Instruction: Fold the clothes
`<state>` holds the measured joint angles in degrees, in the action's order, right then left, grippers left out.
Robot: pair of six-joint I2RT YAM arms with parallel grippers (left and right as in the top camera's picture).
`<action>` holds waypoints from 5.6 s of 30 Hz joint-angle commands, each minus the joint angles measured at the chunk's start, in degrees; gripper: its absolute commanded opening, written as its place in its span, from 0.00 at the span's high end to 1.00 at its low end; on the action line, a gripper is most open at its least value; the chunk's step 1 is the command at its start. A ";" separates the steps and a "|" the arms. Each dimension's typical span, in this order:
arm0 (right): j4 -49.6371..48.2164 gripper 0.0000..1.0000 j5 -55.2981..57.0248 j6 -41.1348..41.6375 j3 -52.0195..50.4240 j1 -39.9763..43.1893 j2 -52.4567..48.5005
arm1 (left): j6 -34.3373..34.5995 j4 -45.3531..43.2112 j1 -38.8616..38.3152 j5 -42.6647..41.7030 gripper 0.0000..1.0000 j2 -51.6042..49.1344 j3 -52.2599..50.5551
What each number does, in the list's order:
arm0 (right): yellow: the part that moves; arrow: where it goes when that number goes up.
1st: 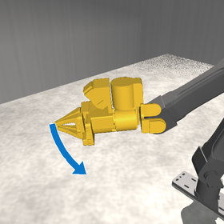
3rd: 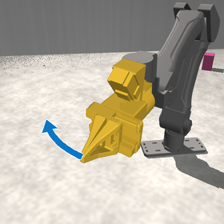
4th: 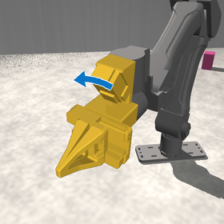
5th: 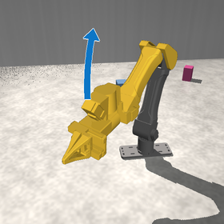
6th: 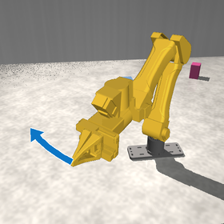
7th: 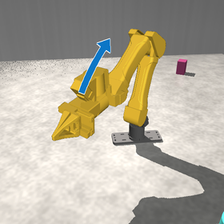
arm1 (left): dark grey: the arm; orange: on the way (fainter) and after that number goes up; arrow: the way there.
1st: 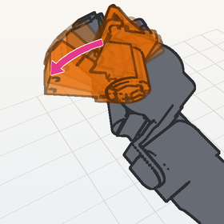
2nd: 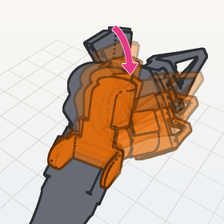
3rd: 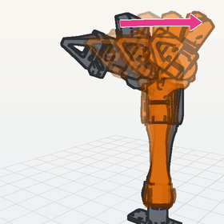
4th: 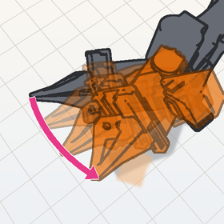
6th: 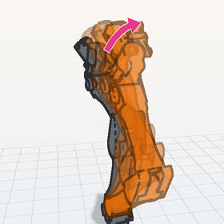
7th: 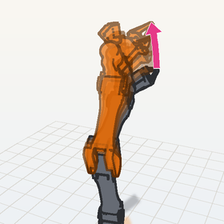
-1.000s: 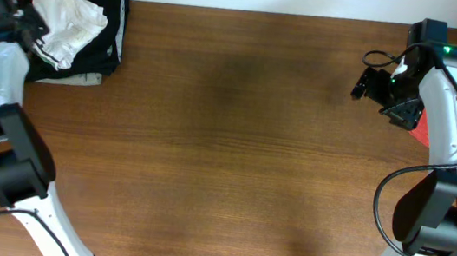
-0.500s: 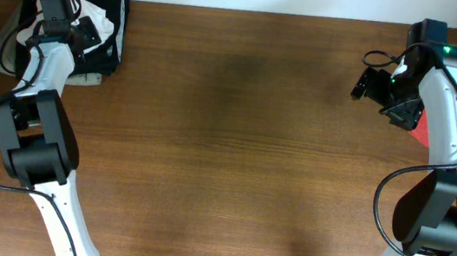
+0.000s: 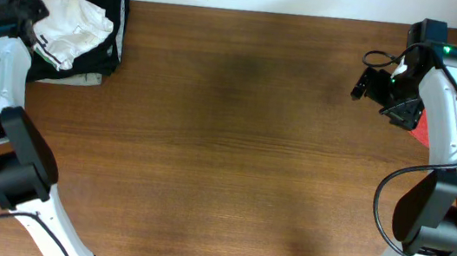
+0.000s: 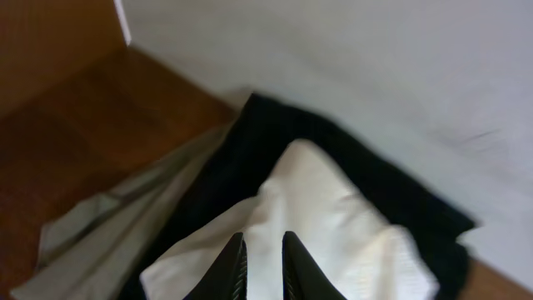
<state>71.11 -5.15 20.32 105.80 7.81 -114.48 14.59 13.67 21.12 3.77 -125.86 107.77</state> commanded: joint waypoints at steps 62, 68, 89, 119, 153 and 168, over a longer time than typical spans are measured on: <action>4.02 0.01 -9.64 -0.59 1.79 0.61 3.48 | 0.83 49.37 -4.63 -11.56 0.01 36.39 4.31; 9.70 0.01 -9.01 -1.22 1.79 0.28 16.59 | 0.81 54.75 -4.61 -11.52 0.01 36.30 4.28; 26.18 0.01 -7.72 -4.20 1.75 0.31 49.46 | 0.81 55.63 -4.57 -11.52 0.01 36.33 4.28; -62.07 0.01 -4.09 -6.56 -95.41 -9.84 113.13 | 0.81 55.65 -4.57 -11.50 0.01 36.33 4.28; -66.62 0.01 4.15 -6.56 -105.48 -11.23 113.90 | 0.81 55.65 -4.57 -11.52 0.01 36.33 4.28; -66.62 0.01 4.17 -6.56 -105.48 -11.23 113.90 | 0.81 55.65 -4.57 -11.52 0.01 36.33 4.28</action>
<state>4.10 -1.67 14.11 0.58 -3.01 -0.91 15.68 69.43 16.47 -7.16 -90.21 111.98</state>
